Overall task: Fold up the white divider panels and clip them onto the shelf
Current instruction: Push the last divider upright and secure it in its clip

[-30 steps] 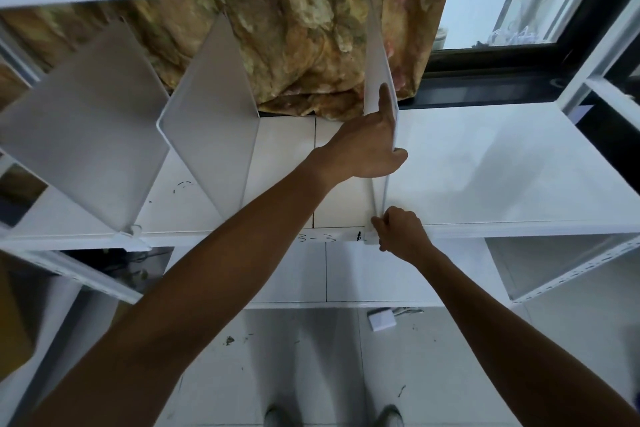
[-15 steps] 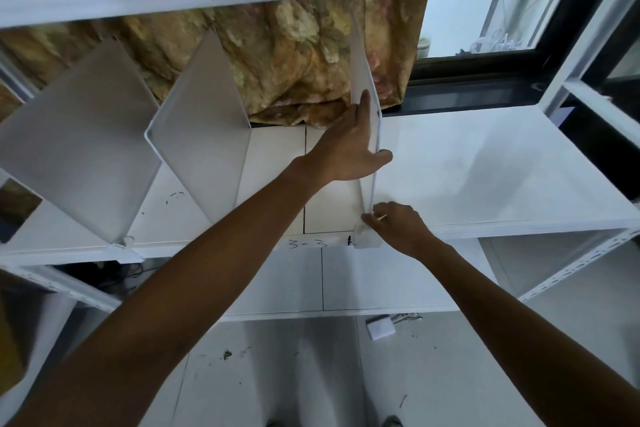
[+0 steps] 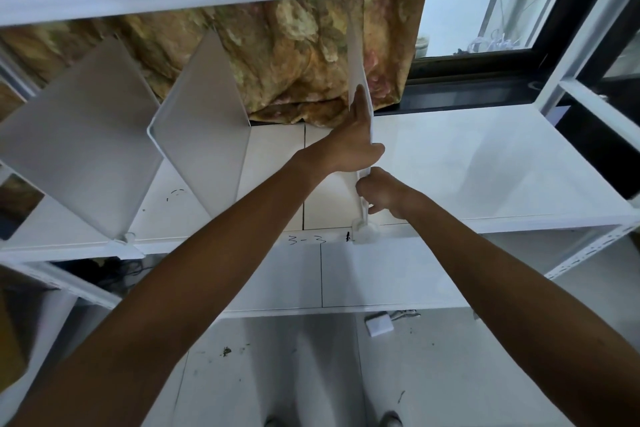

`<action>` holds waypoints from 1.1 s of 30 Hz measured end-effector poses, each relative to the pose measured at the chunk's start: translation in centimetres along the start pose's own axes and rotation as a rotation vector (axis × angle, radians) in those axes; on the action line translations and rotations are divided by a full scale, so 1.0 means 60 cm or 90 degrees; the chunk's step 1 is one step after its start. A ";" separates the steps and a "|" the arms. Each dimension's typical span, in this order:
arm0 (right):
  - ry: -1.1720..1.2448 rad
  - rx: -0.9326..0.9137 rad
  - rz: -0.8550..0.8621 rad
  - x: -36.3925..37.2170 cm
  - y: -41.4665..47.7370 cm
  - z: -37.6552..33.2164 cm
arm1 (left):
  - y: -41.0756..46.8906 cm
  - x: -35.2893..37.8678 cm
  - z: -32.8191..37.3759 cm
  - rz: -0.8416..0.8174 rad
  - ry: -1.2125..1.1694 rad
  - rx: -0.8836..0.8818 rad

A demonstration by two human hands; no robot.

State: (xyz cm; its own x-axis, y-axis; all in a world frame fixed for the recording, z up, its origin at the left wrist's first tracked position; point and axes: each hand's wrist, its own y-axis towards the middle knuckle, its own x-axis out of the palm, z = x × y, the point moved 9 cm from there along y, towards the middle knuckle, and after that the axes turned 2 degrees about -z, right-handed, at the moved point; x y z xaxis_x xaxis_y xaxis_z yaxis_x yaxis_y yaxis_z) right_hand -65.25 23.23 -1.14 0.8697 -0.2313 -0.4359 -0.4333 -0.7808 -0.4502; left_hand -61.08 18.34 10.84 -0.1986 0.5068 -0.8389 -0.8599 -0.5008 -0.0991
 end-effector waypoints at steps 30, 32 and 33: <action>0.056 0.004 0.026 0.025 0.000 -0.019 | 0.011 -0.011 -0.019 -0.008 -0.013 0.067; 0.057 0.011 0.028 0.026 0.003 -0.018 | 0.011 -0.012 -0.022 -0.013 -0.014 0.065; 0.056 0.014 0.028 0.027 0.003 -0.018 | 0.011 -0.013 -0.024 -0.012 -0.011 0.062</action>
State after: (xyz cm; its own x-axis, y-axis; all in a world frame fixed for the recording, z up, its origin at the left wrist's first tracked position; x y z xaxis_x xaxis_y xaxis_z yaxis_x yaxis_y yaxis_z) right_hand -63.67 22.11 -1.11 0.8666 -0.3155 -0.3865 -0.4757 -0.7562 -0.4493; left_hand -60.83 16.62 10.65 -0.1884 0.5277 -0.8282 -0.9051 -0.4207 -0.0621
